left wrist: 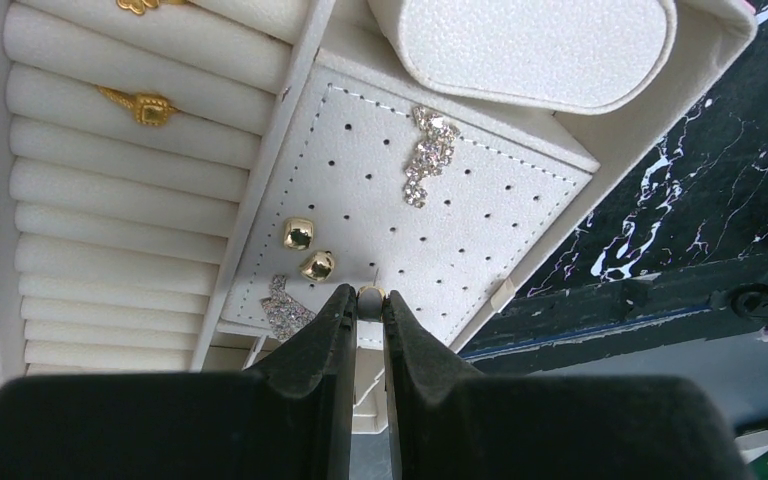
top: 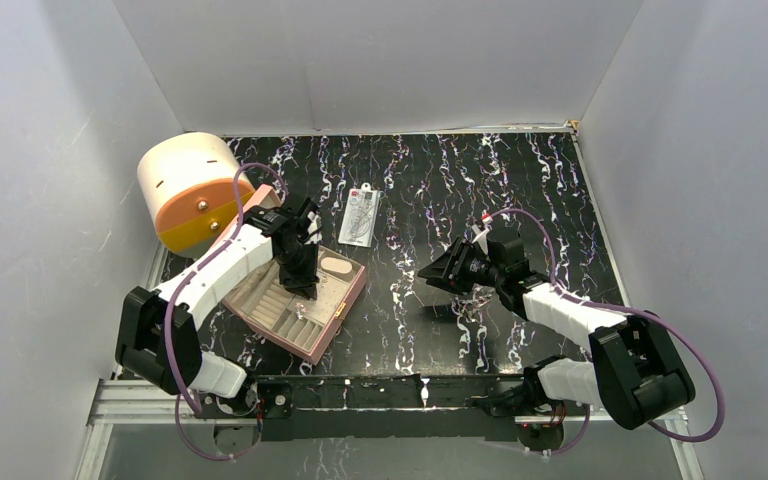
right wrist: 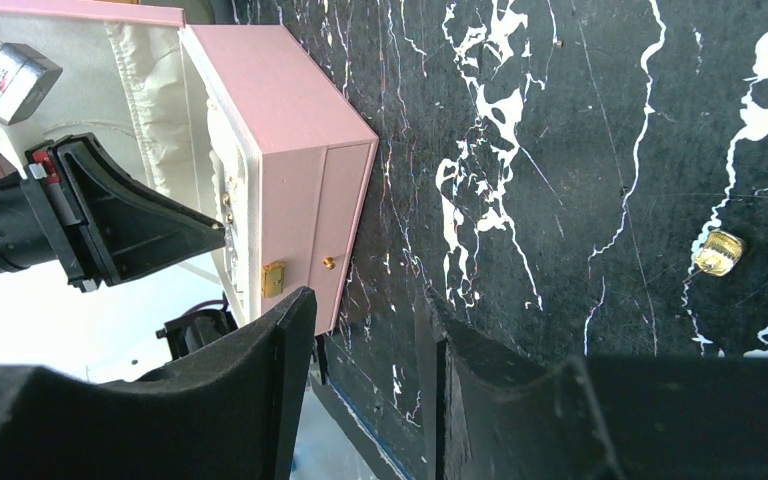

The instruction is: Organize the mixed jewelry

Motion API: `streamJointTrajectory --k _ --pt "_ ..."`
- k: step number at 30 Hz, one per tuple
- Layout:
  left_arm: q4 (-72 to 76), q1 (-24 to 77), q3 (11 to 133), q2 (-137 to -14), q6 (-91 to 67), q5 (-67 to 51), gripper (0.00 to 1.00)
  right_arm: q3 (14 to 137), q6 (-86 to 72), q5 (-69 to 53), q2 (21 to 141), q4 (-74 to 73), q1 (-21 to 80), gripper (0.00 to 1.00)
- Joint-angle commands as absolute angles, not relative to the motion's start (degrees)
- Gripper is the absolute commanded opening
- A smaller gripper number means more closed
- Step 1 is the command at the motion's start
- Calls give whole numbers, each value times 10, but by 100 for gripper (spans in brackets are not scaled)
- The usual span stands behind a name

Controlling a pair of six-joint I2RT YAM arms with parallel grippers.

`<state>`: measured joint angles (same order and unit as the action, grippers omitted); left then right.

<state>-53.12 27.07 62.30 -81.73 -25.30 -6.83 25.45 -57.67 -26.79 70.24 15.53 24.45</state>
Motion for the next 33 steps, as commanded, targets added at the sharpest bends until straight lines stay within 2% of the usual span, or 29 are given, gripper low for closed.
streamJointTrajectory --k 1,23,33 --pt "-540 267 617 -818 -246 -76 10 262 -577 -274 703 182 243 50" --pt "-525 267 605 -821 -251 -71 11 259 -574 -272 701 179 243 49" --pt "-521 268 599 -820 -254 -67 17 258 -573 -270 698 178 243 50"
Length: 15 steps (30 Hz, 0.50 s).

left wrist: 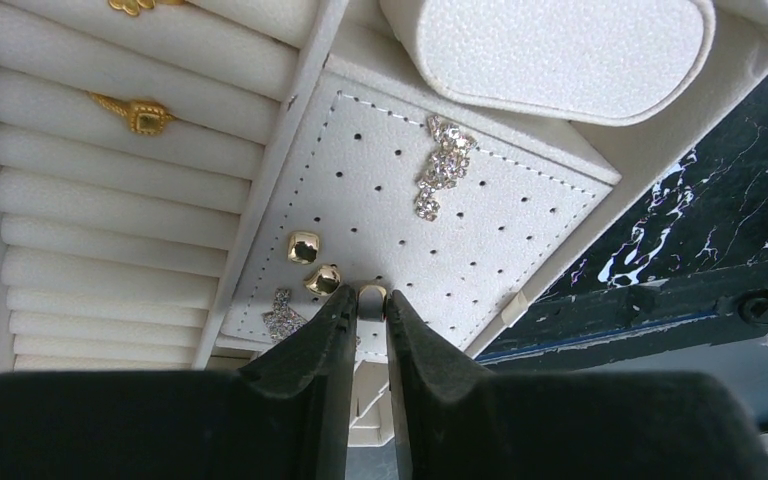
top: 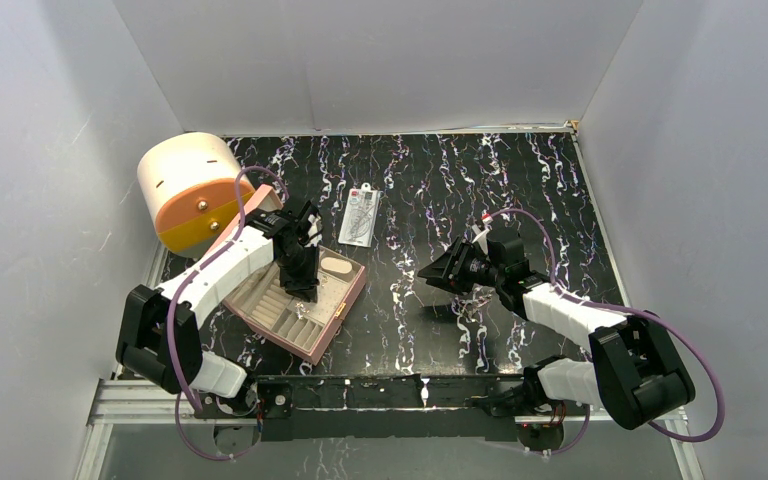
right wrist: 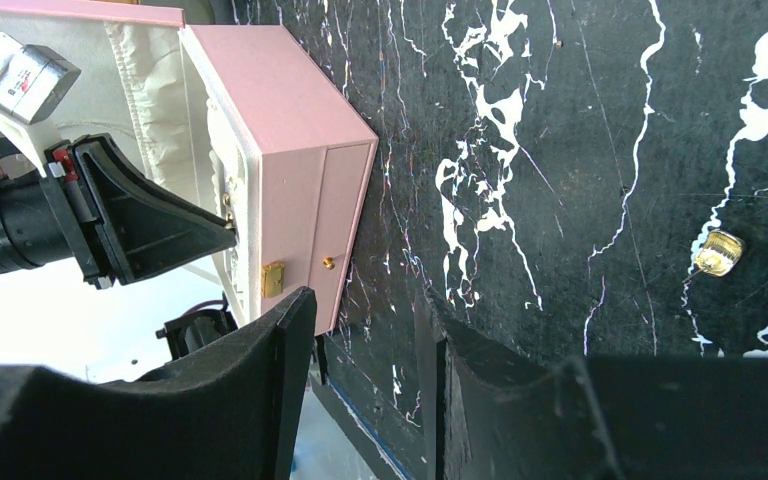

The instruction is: Organize the mixed jewelry

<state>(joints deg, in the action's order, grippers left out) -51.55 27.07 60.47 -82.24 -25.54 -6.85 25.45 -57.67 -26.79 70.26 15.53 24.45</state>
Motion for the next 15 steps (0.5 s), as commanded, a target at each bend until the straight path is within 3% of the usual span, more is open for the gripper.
streamJointTrajectory --k 1,15 --pt "-523 268 600 -819 -253 -65 18 258 -573 -271 698 178 243 50" --pt "-556 268 639 -798 -249 -48 22 268 -547 -269 687 152 243 51"
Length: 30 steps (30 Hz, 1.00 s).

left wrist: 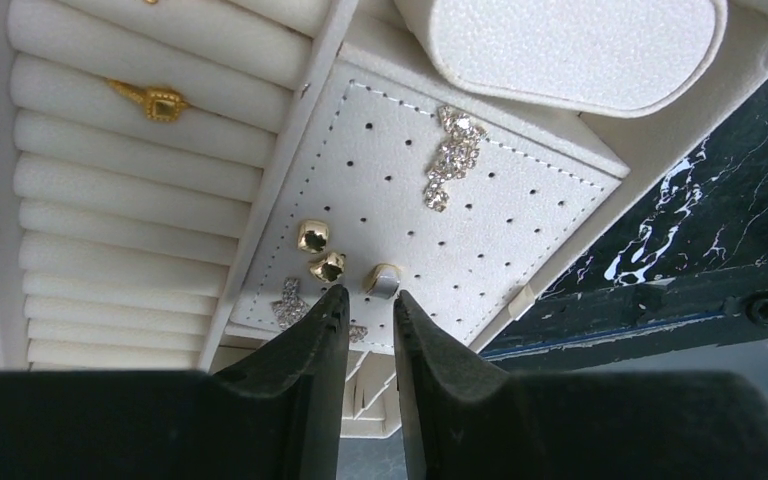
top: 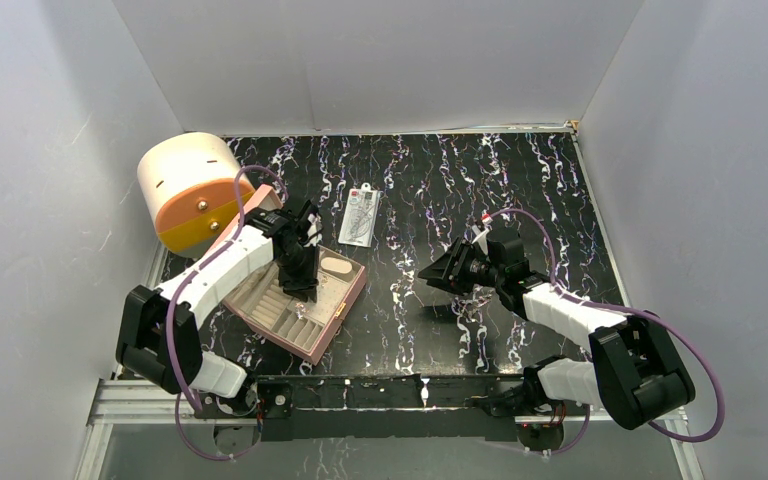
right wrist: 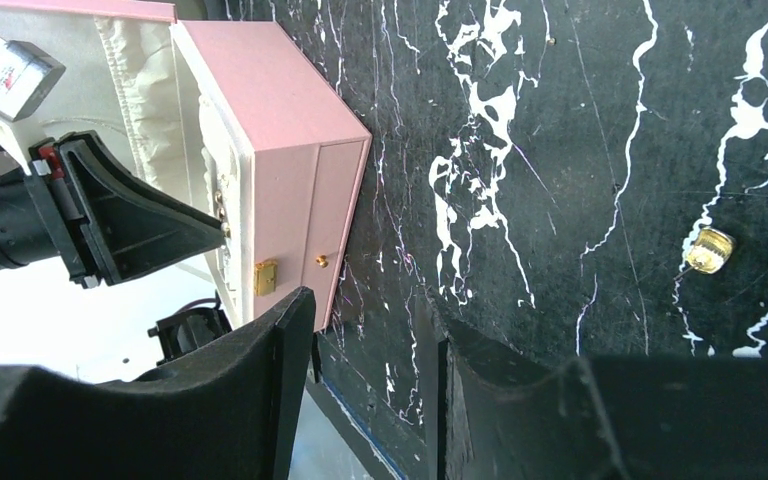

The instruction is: Organize the mixed jewelry

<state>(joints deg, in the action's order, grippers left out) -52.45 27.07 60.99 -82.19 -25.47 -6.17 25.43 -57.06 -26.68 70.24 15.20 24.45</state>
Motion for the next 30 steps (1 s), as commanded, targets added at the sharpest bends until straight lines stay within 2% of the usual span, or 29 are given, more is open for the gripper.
streamJointTrajectory --k 1,4,7,16,18,22,25,30 --pt "-560 268 644 -793 -250 -48 23 278 -535 -271 683 133 243 53" --pt "-566 268 655 -771 -252 -49 25 307 -493 -251 656 60 243 62" --pt "-562 268 658 -744 -255 -54 27 324 -464 -226 620 21 243 66" --pt "-511 268 635 -642 -269 -88 44 386 -390 -141 567 -129 258 67" --pt "-487 268 635 -626 -269 -103 48 403 -372 -112 572 -154 281 64" --pt "-386 268 590 -579 -280 -141 58 444 -382 14 613 -210 372 63" --pt "-287 268 542 -558 -308 -182 61 468 -401 144 657 -260 446 64" --pt "-217 269 507 -539 -314 -184 63 508 -426 273 749 -371 455 58"
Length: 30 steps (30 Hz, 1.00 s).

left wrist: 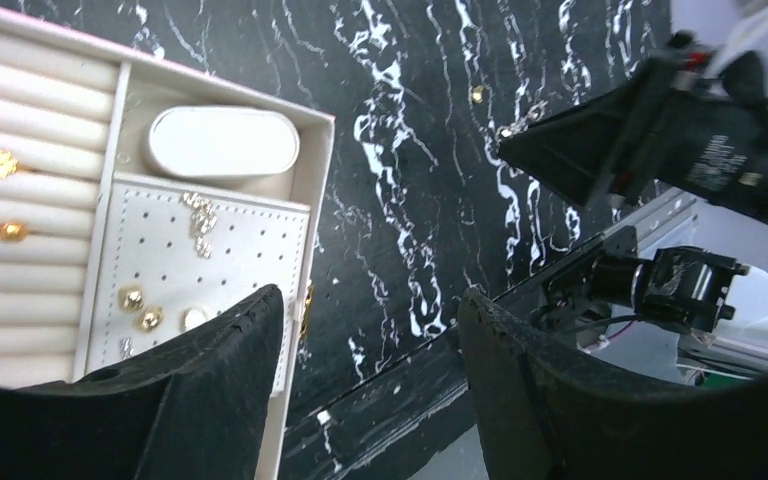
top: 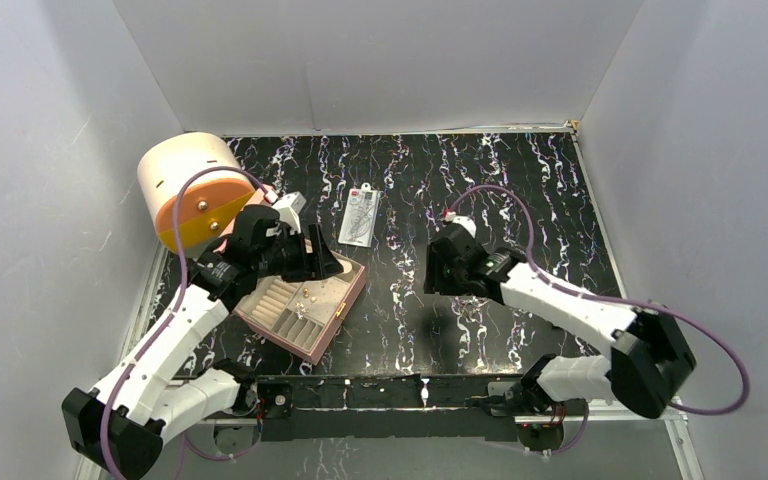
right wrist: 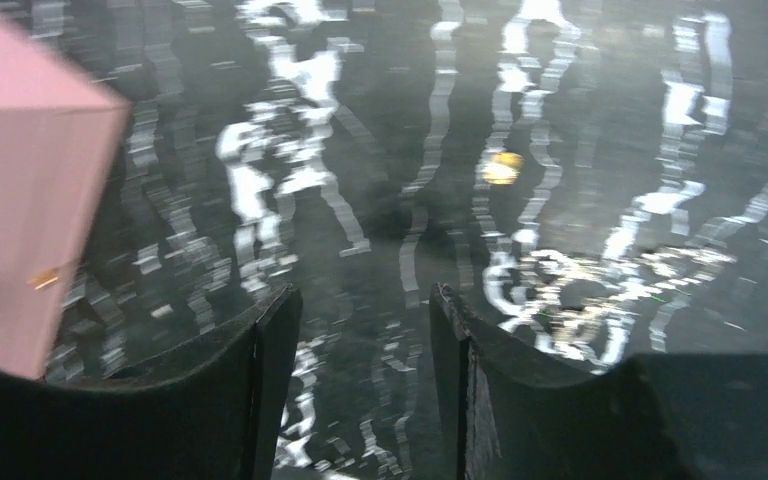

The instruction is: Organize the mixed jewelry

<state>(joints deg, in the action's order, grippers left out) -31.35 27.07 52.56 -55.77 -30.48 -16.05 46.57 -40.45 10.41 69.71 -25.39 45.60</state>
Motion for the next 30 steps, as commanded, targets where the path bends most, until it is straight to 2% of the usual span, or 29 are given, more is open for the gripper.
streamJointTrajectory --k 1,7,16,22,30 --pt "-209 269 503 -533 -310 -176 63 515 -423 293 768 -384 455 57" --pt "-206 269 514 -515 -287 -136 64 572 -393 320 847 -401 446 53" --pt "-156 269 494 -564 -241 -148 64 563 -362 270 884 -316 425 48" --pt "-134 269 506 -593 -237 -156 64 549 -367 231 869 -304 419 31" --pt "-88 269 481 -598 -261 -155 64 528 -365 223 854 -310 419 33"
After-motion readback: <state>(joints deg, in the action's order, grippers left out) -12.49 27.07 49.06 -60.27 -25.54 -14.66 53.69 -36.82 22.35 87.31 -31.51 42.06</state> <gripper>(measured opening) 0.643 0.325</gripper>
